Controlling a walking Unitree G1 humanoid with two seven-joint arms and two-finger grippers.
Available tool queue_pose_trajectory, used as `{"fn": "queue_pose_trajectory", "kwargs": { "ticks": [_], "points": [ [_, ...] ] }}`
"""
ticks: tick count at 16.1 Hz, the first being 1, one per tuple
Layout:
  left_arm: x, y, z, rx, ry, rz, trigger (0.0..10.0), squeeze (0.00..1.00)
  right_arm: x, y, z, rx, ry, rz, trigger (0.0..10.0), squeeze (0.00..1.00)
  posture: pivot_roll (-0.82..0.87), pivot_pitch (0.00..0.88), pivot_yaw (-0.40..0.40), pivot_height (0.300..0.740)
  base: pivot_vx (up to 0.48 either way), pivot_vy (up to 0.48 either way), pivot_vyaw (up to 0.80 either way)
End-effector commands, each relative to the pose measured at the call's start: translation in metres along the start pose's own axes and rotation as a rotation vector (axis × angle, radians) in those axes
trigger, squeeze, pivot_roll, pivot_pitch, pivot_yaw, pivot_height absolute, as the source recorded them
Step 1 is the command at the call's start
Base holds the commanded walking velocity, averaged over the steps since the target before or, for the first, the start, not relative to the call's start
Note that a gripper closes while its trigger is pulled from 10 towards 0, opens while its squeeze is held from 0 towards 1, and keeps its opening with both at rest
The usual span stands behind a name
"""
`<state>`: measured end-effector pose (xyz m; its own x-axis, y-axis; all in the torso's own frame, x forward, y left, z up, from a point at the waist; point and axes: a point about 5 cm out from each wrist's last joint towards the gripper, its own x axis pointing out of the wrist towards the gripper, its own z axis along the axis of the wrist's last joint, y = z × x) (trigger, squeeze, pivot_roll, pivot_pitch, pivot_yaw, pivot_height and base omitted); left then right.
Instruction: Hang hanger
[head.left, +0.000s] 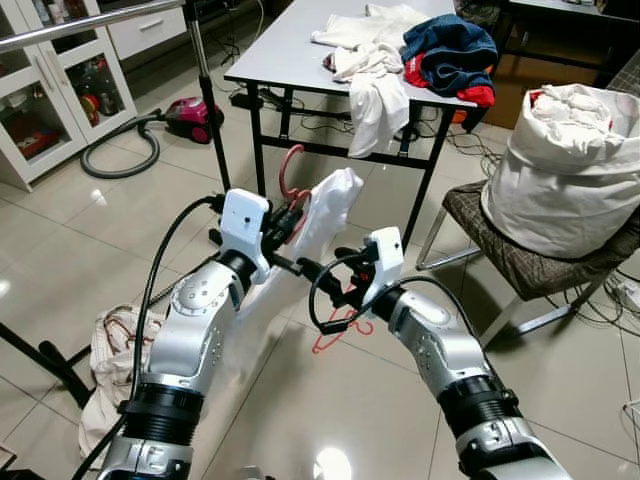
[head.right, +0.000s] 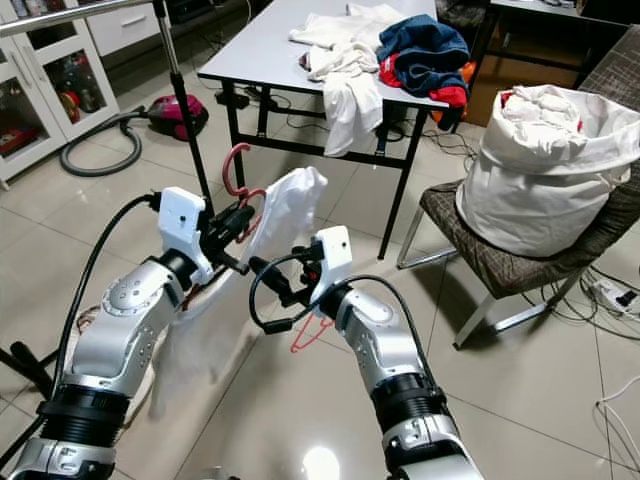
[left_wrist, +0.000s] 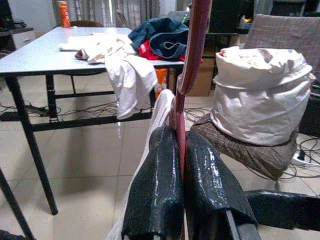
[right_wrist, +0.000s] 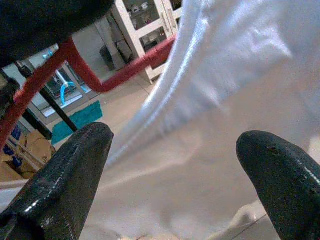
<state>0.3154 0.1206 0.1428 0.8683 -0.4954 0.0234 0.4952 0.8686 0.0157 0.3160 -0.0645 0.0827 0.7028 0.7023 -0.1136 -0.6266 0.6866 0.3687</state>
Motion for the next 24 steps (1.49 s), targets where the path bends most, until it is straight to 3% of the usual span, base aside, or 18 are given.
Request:
{"fn": "queue_pose_trajectory", "kwargs": {
  "ticks": [1, 24],
  "points": [
    [0.002, -0.004, 0.01, 0.005, -0.036, -0.024, 10.0, 0.0, 0.004, 0.0, 0.006, -0.025, -0.015, -0.007, 10.0, 0.0, 0.09, 0.0, 0.001, 0.74, 0.0, 0.0, 0.0],
    [0.004, -0.016, 0.02, -0.046, -0.057, -0.068, 10.0, 0.0, 0.026, -0.01, 0.011, 0.167, -0.018, -0.194, 10.0, 0.0, 0.1, 0.0, -0.008, 0.74, 0.0, 0.0, 0.0]
  ]
}}
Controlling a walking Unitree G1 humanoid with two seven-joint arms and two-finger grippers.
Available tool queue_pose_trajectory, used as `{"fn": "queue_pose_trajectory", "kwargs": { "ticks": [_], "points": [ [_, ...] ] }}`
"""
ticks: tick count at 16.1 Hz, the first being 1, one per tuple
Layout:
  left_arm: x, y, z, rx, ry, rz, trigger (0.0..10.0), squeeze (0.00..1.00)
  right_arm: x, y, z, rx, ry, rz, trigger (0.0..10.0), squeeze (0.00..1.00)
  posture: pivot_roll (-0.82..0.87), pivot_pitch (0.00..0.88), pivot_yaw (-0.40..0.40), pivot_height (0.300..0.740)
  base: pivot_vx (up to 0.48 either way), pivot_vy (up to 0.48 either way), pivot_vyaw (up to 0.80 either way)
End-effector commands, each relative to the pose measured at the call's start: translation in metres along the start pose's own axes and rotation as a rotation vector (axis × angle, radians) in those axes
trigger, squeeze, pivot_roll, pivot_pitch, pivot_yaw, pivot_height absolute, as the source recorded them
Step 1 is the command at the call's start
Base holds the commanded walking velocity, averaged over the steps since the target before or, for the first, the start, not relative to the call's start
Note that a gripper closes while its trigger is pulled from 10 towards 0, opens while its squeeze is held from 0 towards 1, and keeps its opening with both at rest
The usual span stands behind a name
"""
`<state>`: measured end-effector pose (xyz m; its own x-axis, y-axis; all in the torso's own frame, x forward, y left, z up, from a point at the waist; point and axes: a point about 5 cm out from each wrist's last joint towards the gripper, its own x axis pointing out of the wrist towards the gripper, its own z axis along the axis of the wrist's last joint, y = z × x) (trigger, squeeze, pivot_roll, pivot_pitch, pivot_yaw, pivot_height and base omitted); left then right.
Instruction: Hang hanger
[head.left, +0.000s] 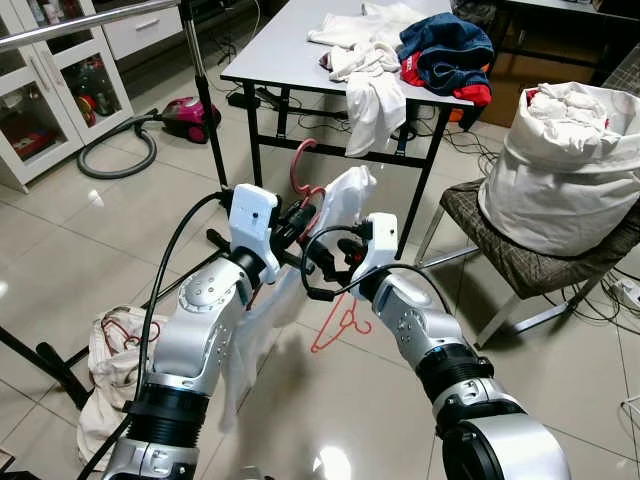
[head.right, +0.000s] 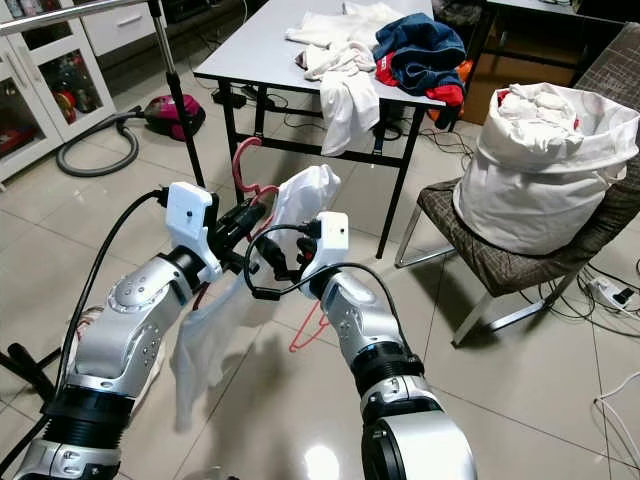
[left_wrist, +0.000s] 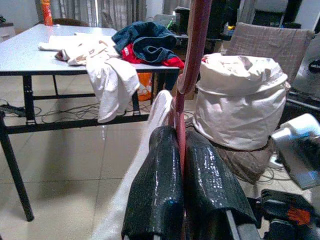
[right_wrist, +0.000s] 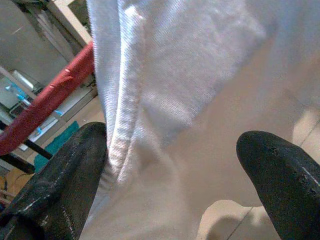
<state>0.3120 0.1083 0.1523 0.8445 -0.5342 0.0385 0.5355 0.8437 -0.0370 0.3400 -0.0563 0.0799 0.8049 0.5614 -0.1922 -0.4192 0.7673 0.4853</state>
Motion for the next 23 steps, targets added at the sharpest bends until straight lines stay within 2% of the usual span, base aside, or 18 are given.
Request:
{"fn": "queue_pose_trajectory", "kwargs": {
  "ticks": [1, 5, 7, 8, 9, 12, 14, 19, 23],
  "points": [
    [0.001, -0.005, 0.011, 0.006, -0.045, -0.025, 10.0, 0.0, 0.004, 0.002, 0.007, 0.015, -0.011, -0.005, 10.0, 0.0, 0.1, 0.0, -0.008, 0.74, 0.0, 0.0, 0.0],
    [0.003, -0.008, 0.016, -0.01, -0.06, -0.033, 10.0, 0.0, 0.006, 0.0, 0.007, 0.054, 0.009, -0.037, 10.0, 0.0, 0.1, 0.0, -0.011, 0.74, 0.0, 0.0, 0.0],
    [0.003, -0.008, 0.016, -0.015, -0.061, -0.036, 10.0, 0.0, 0.007, -0.003, 0.01, 0.014, -0.001, -0.069, 10.0, 0.0, 0.1, 0.0, -0.014, 0.74, 0.0, 0.0, 0.0],
    [0.003, -0.008, 0.016, -0.015, -0.062, -0.036, 10.0, 0.0, 0.007, -0.005, 0.012, 0.001, -0.005, -0.091, 6.0, 0.0, 0.1, 0.0, -0.014, 0.74, 0.0, 0.0, 0.0],
    [0.003, -0.009, 0.016, -0.017, -0.061, -0.036, 10.0, 0.0, 0.007, -0.007, 0.013, 0.005, -0.008, -0.11, 0.0, 0.0, 0.1, 0.0, -0.016, 0.74, 0.0, 0.0, 0.0],
    [0.004, -0.01, 0.015, -0.02, -0.057, -0.041, 10.0, 0.0, 0.005, -0.013, 0.016, 0.061, -0.017, -0.162, 0.0, 0.0, 0.1, 0.0, -0.017, 0.74, 0.0, 0.0, 0.0],
    [0.004, -0.009, 0.015, -0.019, -0.055, -0.039, 10.0, 0.0, 0.004, -0.016, 0.019, 0.067, -0.029, -0.17, 0.0, 0.0, 0.1, 0.0, -0.02, 0.74, 0.0, 0.0, 0.0],
    [0.003, -0.006, 0.009, -0.018, -0.036, -0.025, 10.0, 0.0, -0.003, -0.025, 0.025, -0.025, -0.07, -0.2, 0.0, 0.0, 0.09, 0.0, -0.024, 0.74, 0.0, 0.0, 0.0],
    [0.003, -0.004, 0.006, -0.013, -0.023, -0.012, 10.0, 0.0, -0.006, -0.022, 0.036, -0.092, -0.126, -0.185, 0.0, 0.0, 0.09, 0.0, -0.028, 0.74, 0.0, 0.0, 0.0]
  ]
}}
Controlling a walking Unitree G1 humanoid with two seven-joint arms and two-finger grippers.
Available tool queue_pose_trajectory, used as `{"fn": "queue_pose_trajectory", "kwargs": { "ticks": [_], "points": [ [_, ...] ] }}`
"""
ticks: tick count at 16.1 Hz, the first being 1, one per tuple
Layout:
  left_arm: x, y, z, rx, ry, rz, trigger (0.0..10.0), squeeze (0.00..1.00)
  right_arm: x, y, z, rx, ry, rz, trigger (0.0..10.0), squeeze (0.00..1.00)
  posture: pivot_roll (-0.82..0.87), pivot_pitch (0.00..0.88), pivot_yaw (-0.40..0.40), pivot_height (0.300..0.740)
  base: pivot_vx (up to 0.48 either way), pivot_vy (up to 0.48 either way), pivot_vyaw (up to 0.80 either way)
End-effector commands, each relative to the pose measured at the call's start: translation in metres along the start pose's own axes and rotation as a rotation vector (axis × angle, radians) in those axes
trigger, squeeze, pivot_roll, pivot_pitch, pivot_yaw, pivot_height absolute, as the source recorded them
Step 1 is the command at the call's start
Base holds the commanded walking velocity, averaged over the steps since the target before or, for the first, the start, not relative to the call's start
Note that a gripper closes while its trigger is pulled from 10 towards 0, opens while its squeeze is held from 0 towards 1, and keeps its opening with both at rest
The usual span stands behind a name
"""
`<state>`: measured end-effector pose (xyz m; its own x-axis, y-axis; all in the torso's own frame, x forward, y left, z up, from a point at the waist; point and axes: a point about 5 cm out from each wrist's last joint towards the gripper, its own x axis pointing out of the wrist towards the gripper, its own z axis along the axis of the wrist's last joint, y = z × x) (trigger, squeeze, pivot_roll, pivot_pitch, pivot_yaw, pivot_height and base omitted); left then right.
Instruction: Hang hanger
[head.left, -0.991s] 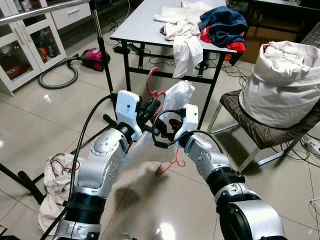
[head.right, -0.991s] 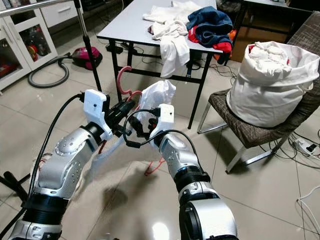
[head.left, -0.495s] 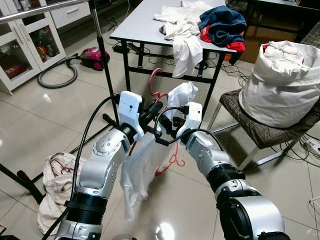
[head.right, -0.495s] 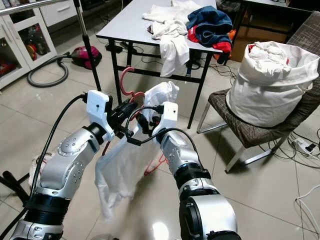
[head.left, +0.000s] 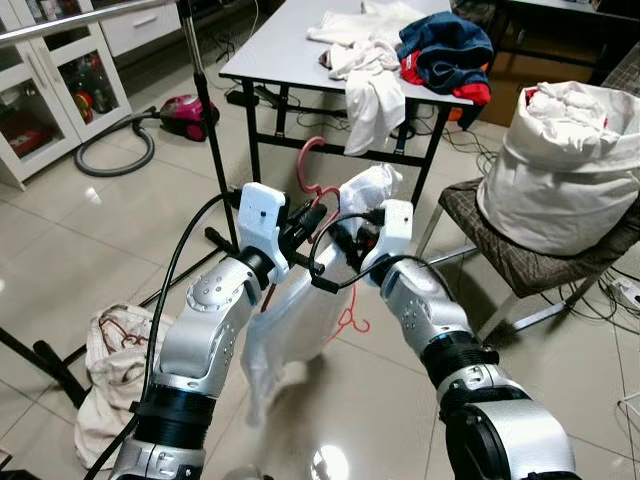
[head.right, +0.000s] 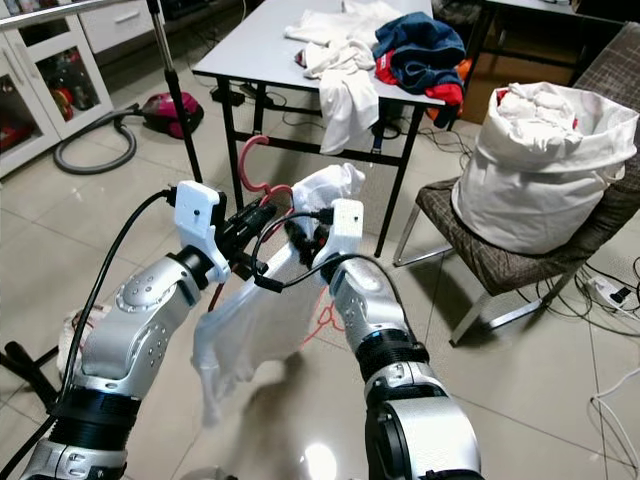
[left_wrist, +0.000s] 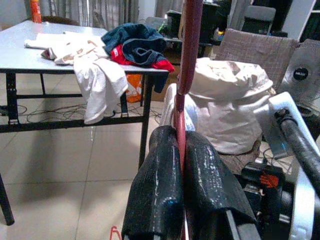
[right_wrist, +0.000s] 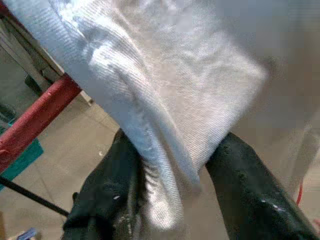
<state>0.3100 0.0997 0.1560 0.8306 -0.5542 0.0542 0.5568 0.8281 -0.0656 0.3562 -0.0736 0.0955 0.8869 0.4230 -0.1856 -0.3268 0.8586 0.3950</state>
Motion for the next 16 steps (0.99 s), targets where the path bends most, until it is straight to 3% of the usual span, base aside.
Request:
{"fn": "queue_pose_trajectory", "kwargs": {
  "ticks": [1, 7, 10, 16],
  "points": [
    [0.0, 0.005, 0.003, 0.019, -0.007, 0.014, 10.0, 0.0, -0.004, -0.012, 0.013, -0.024, -0.062, -0.045, 0.0, 0.0, 0.09, 0.0, -0.028, 0.74, 0.0, 0.0, 0.0],
    [0.0, -0.001, -0.005, 0.034, 0.036, -0.028, 10.0, 0.0, -0.008, -0.005, 0.045, -0.123, -0.199, -0.018, 0.0, 0.0, 0.08, 0.0, -0.024, 0.74, 0.0, 0.0, 0.0],
    [0.001, -0.014, -0.012, 0.047, 0.073, -0.119, 10.0, 0.0, -0.009, 0.013, 0.054, -0.158, -0.232, 0.068, 0.0, 0.0, 0.07, 0.0, -0.018, 0.74, 0.0, 0.0, 0.0],
    [0.001, -0.011, -0.011, 0.062, 0.078, -0.101, 10.0, 0.0, -0.011, 0.007, 0.027, -0.097, -0.133, 0.044, 0.0, 0.0, 0.07, 0.0, -0.015, 0.74, 0.0, 0.0, 0.0]
  ]
}}
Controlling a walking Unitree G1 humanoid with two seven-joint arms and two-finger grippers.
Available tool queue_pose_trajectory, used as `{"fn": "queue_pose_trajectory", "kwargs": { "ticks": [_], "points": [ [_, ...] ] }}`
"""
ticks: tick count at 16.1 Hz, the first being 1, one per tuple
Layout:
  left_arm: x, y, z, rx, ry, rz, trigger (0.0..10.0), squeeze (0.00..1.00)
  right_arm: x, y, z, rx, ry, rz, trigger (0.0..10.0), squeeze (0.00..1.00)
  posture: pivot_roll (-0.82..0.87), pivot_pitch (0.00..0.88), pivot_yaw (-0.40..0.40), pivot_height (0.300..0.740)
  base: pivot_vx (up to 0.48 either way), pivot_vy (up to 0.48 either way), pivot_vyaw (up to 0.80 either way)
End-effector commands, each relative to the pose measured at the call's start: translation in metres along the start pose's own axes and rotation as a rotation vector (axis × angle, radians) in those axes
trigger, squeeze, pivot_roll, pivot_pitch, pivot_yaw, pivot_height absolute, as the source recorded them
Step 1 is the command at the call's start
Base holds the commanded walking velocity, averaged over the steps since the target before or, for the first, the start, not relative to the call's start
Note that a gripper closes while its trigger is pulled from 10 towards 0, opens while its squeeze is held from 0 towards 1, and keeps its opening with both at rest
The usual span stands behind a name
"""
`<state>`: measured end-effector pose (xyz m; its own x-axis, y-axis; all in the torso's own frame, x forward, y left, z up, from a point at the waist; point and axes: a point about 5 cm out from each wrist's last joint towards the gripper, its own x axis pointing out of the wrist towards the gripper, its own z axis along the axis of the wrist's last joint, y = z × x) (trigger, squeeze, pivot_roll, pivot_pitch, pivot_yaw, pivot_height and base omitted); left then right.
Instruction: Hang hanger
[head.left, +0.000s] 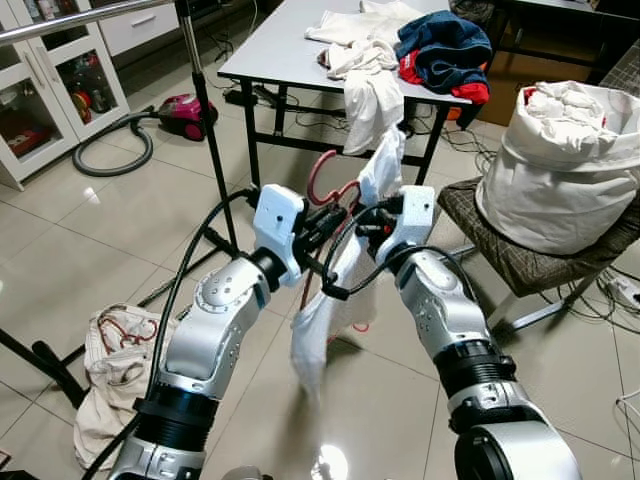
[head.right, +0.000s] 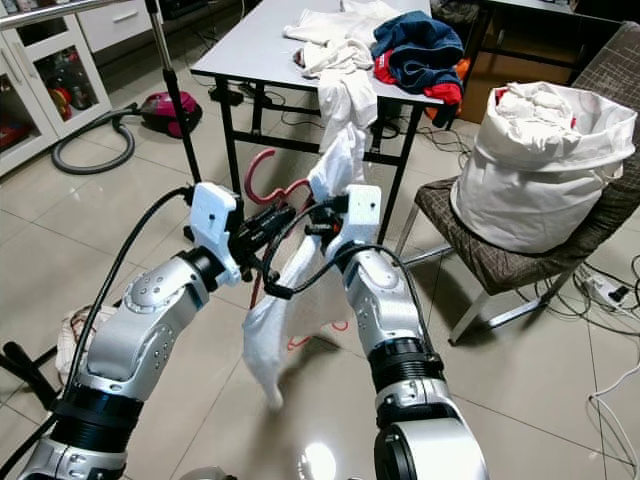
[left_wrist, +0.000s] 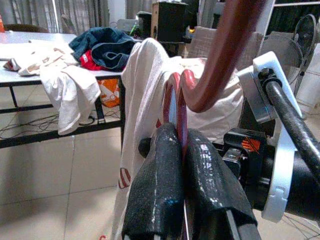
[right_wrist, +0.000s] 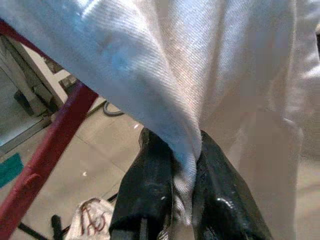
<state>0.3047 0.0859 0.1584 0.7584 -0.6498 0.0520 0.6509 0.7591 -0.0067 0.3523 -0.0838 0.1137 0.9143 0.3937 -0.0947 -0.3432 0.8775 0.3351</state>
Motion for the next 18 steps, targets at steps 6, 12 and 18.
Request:
{"fn": "queue_pose_trajectory", "kwargs": {
  "ticks": [6, 12, 18],
  "points": [
    [-0.004, 0.005, -0.011, 0.009, 0.07, 0.024, 10.0, 0.0, -0.001, -0.005, -0.002, -0.033, 0.057, -0.025, 10.0, 0.21, 0.08, 0.0, -0.016, 0.74, 0.0, 0.0, 0.0],
    [-0.003, 0.005, -0.01, 0.01, 0.067, 0.029, 10.0, 0.0, -0.007, -0.009, 0.001, -0.378, 0.061, -0.005, 10.0, 1.0, 0.07, 0.0, -0.02, 0.74, 0.0, 0.0, 0.0],
    [-0.003, 0.005, -0.011, 0.012, 0.069, 0.029, 10.0, 0.0, -0.007, -0.004, 0.001, -0.161, 0.036, 0.041, 10.0, 1.0, 0.07, 0.0, -0.021, 0.74, 0.0, 0.0, 0.0]
  ]
}}
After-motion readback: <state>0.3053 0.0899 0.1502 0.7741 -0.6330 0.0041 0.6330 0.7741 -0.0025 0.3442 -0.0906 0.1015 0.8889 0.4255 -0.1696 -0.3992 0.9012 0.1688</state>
